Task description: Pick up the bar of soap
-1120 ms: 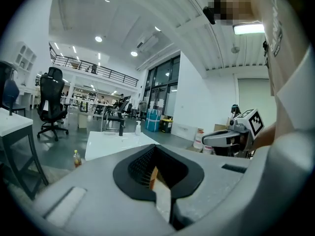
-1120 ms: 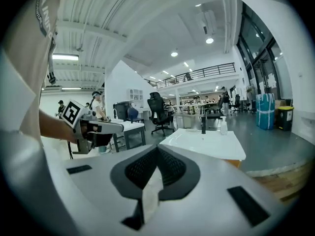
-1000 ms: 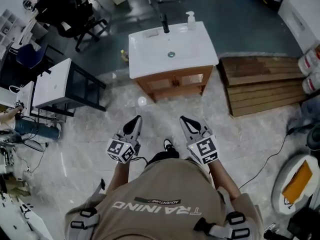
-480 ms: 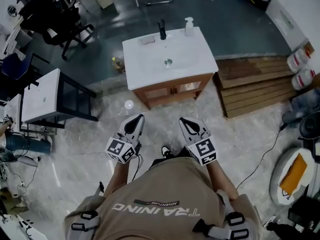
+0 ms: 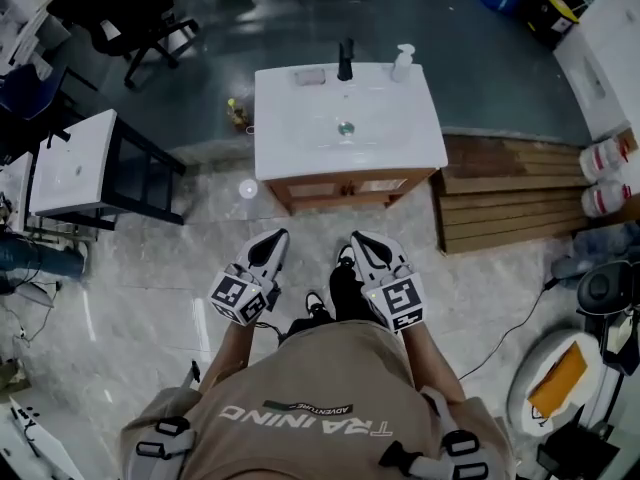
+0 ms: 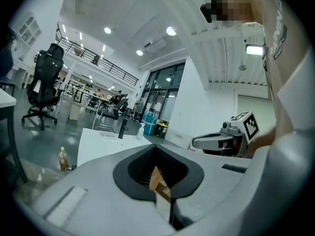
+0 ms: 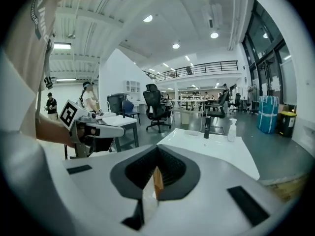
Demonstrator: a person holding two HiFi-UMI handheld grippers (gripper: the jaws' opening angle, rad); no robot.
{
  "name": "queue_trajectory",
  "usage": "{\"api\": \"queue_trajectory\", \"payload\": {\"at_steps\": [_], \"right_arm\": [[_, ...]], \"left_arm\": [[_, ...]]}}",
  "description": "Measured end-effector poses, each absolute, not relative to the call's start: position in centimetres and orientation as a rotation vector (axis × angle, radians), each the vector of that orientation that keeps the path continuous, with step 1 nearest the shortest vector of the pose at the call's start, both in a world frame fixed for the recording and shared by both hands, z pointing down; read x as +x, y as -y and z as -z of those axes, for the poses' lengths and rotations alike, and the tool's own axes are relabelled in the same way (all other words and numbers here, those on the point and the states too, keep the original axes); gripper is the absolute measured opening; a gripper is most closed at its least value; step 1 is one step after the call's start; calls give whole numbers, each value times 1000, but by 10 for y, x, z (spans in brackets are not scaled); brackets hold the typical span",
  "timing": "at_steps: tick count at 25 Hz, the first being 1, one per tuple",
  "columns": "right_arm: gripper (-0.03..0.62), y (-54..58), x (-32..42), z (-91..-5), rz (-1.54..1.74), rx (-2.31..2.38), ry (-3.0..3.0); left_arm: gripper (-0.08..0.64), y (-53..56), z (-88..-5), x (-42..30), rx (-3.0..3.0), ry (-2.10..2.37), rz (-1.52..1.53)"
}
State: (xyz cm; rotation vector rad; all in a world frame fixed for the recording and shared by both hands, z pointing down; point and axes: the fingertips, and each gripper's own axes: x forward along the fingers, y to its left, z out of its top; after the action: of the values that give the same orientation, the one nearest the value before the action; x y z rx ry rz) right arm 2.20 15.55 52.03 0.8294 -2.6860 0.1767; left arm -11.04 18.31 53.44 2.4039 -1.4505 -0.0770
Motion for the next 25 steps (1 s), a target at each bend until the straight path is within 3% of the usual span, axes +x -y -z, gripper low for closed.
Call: {"api": "queue_trajectory", "payload": {"at_steps": [7,15,25], "right_arm": [[-3,-82,29,-524,-183,803,2761],[-3,13,43,-521,-260,835,2831],[-3,68,31,-527,-340,656,2915]], "left_arm": [[-6,-115,-510,-103,2452,1486,-15],[-8,-28,-479,-99,2428,1540,84],[-6,8,-472,-101,2385,1531,143]]}}
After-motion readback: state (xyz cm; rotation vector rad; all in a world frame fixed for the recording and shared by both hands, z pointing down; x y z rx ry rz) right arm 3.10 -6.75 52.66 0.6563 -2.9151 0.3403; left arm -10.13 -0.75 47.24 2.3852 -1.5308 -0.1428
